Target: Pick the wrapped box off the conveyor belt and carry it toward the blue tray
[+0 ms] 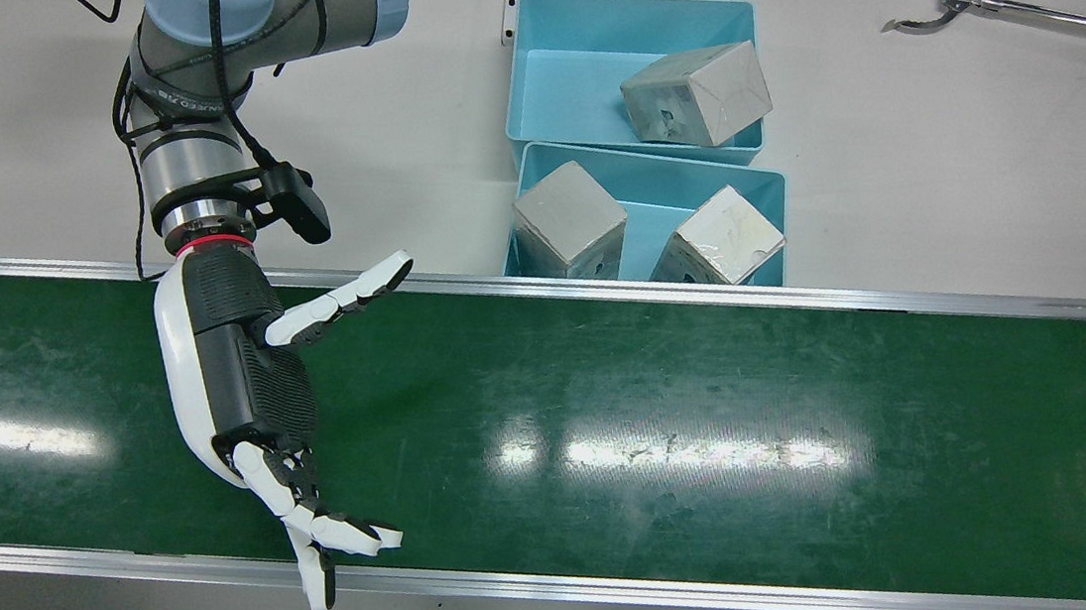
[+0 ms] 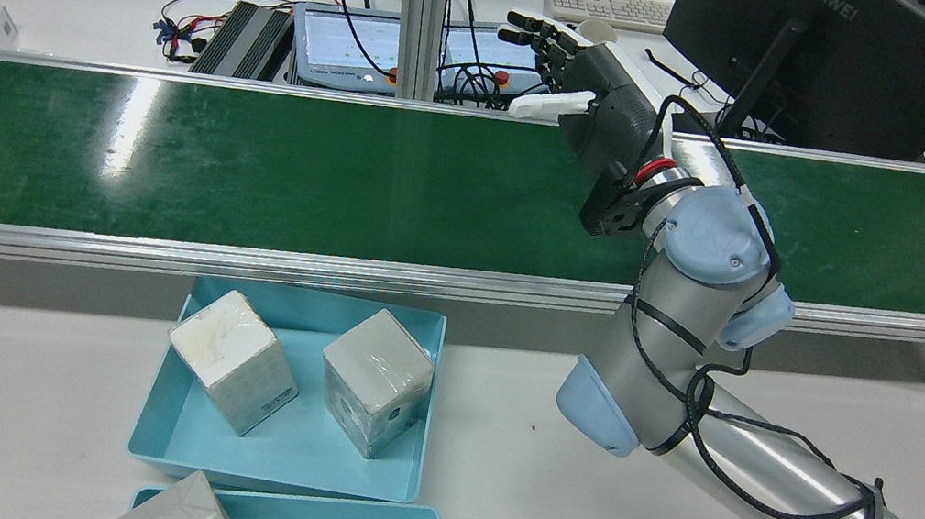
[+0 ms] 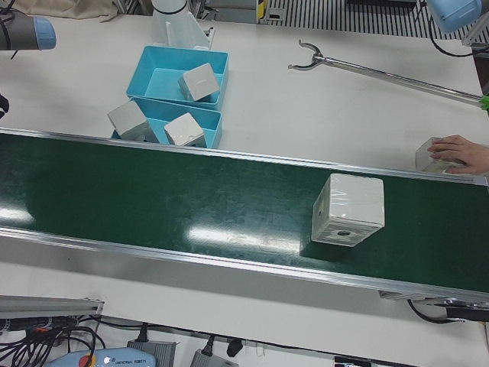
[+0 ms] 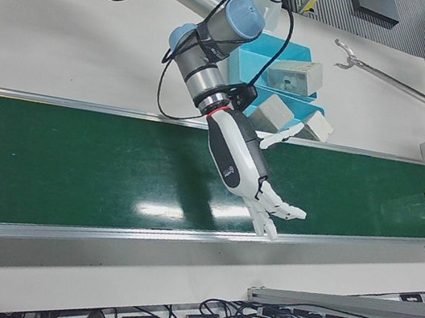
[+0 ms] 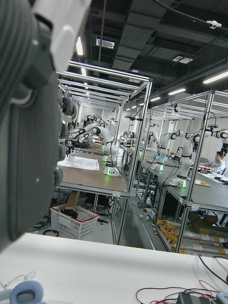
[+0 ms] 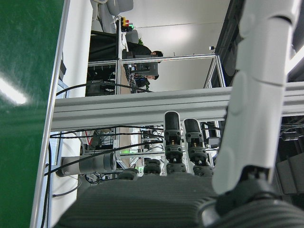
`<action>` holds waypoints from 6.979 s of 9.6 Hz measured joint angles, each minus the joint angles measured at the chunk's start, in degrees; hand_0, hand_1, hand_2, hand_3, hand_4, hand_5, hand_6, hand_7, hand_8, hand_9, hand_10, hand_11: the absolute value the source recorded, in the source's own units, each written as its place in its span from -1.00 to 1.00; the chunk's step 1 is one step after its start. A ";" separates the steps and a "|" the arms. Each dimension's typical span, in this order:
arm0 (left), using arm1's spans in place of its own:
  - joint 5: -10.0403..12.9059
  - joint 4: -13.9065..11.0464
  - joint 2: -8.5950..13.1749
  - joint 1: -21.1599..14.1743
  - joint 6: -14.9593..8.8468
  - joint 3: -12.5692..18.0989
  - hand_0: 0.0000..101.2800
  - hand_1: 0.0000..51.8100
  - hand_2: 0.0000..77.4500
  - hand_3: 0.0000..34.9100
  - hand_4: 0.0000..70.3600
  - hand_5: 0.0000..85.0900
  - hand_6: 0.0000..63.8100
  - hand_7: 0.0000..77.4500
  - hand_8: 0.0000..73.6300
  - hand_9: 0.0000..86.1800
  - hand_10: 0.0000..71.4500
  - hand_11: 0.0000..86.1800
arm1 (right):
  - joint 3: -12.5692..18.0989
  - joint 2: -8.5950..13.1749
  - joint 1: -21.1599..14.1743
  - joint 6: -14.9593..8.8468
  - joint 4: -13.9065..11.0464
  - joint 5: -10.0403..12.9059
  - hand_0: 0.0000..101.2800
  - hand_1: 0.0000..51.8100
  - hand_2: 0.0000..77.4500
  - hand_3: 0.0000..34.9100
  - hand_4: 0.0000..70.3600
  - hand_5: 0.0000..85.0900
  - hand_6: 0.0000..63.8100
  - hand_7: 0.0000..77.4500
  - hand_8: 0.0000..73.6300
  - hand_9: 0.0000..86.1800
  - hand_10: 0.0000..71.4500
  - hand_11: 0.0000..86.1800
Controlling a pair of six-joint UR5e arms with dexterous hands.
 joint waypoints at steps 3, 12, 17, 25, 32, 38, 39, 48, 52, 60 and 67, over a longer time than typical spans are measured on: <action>0.00 0.00 0.00 0.00 0.00 0.00 -1.00 -1.00 -0.99 -1.00 -1.00 -0.97 -0.98 -0.99 -0.97 -0.99 -0.98 -0.99 | -0.04 0.14 -0.47 0.00 0.60 -0.03 -0.07 -0.64 -0.96 -1.00 -0.55 -0.59 -0.69 -0.35 -0.93 -0.90 -1.00 -0.97; 0.00 0.00 0.00 0.00 0.00 0.00 -1.00 -1.00 -0.97 -1.00 -1.00 -0.97 -0.98 -0.99 -0.97 -0.99 -0.98 -0.99 | -0.67 -0.87 -1.73 -0.24 4.37 0.31 -0.07 -0.64 -0.96 -1.00 -0.55 -0.62 -0.68 -0.32 -0.93 -0.87 -1.00 -0.97; 0.00 0.00 0.00 0.00 0.00 0.00 -1.00 -1.00 -0.97 -1.00 -1.00 -0.97 -0.98 -0.99 -0.97 -0.99 -0.98 -0.99 | -0.94 -0.84 -1.73 -0.18 5.69 0.69 -0.07 -0.64 -0.96 -1.00 -0.63 -0.69 -0.74 -0.46 -0.97 -0.95 -1.00 -0.97; 0.00 0.00 0.00 0.00 0.00 0.00 -1.00 -1.00 -0.97 -1.00 -1.00 -0.97 -0.98 -0.99 -0.97 -0.99 -0.98 -0.99 | -2.36 -0.71 -2.11 -0.24 5.25 0.34 -0.03 -0.43 -0.89 -0.99 -0.52 -0.59 -0.69 -0.31 -0.93 -0.90 -1.00 -0.97; 0.00 0.00 0.00 0.00 0.00 0.00 -1.00 -1.00 -0.99 -1.00 -1.00 -0.97 -0.98 -0.99 -0.99 -0.99 -1.00 -0.99 | -1.78 -0.49 -2.09 -0.25 2.20 0.44 -0.03 -0.45 -0.80 -1.00 -0.61 -0.58 -0.74 -0.39 -0.99 -0.94 -1.00 -0.97; 0.00 0.00 0.00 0.00 0.00 0.00 -1.00 -1.00 -0.99 -1.00 -1.00 -0.97 -0.98 -0.99 -0.97 -0.99 -0.98 -0.99 | -1.81 -0.48 -2.08 -0.15 3.16 0.72 -0.04 -0.49 -0.87 -1.00 -0.61 -0.60 -0.73 -0.38 -0.93 -0.90 -1.00 -0.97; 0.00 0.00 0.00 0.00 0.00 0.00 -1.00 -1.00 -0.99 -1.00 -1.00 -0.97 -0.98 -0.99 -0.97 -0.99 -0.98 -0.99 | -1.81 -0.49 -2.08 -0.13 3.18 0.70 -0.04 -0.49 -0.87 -0.99 -0.61 -0.60 -0.73 -0.38 -0.93 -0.90 -1.00 -0.97; 0.00 0.00 0.00 0.00 0.00 0.00 -1.00 -1.00 -0.97 -1.00 -1.00 -0.97 -0.98 -0.99 -0.99 -0.99 -1.00 -0.99 | -1.79 -0.40 -2.08 -0.09 3.21 0.75 -0.04 -0.49 -0.87 -0.99 -0.57 -0.59 -0.71 -0.35 -0.93 -0.90 -1.00 -0.97; 0.00 0.00 0.00 0.00 0.00 0.00 -1.00 -1.00 -0.97 -1.00 -1.00 -0.97 -0.98 -0.99 -0.97 -0.99 -0.98 -0.99 | -1.78 -0.32 -2.08 -0.09 3.21 0.81 -0.04 -0.52 -0.85 -1.00 -0.57 -0.59 -0.71 -0.35 -0.93 -0.90 -1.00 -0.97; 0.00 0.00 0.00 0.00 0.00 0.00 -1.00 -1.00 -0.99 -1.00 -1.00 -0.97 -0.98 -0.99 -0.97 -0.99 -0.98 -0.99 | -1.87 -0.23 -2.08 -0.09 3.21 0.81 -0.04 -0.49 -0.85 -0.99 -0.58 -0.56 -0.71 -0.35 -0.91 -0.90 -1.00 -0.97; 0.00 0.00 0.00 0.00 0.00 0.00 -1.00 -1.00 -0.99 -1.00 -1.00 -0.97 -0.98 -0.99 -0.97 -0.99 -1.00 -0.99 | -2.51 -0.35 -4.04 -0.40 3.21 0.88 -0.06 -0.58 -0.94 -1.00 -0.67 -0.64 -0.78 -0.45 -0.94 -0.94 -1.00 -0.97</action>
